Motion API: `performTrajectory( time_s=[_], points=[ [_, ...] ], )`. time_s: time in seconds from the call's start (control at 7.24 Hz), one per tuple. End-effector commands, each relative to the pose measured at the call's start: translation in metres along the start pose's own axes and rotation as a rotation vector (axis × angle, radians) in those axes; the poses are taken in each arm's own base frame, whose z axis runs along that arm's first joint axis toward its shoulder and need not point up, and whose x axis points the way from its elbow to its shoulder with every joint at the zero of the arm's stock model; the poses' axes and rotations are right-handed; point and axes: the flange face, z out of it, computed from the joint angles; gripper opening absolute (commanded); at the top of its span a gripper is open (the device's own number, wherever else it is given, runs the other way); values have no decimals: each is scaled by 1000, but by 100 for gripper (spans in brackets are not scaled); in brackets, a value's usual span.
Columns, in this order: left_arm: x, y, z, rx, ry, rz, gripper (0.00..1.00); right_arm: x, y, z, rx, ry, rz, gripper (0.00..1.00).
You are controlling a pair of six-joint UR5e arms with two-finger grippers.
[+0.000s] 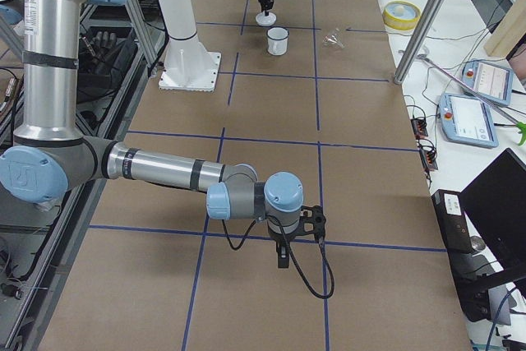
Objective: Remove funnel from cup
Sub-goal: 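Lift the white cap and carry it over the mug opening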
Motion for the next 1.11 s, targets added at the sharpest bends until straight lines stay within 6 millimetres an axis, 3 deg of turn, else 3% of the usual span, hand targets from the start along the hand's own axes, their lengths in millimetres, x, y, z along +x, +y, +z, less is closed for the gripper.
performTrajectory(
  time_s=[0.0, 0.41, 0.97],
  points=[
    [76, 11, -39, 18, 9, -12, 0, 0, 0, 0, 0, 1, 0, 100],
    [129, 11, -5, 3, -23, -24, 0, 0, 0, 0, 0, 0, 0, 100],
    [131, 10, 9, 0, -27, -10, 0, 0, 0, 0, 0, 0, 0, 100]
  ],
)
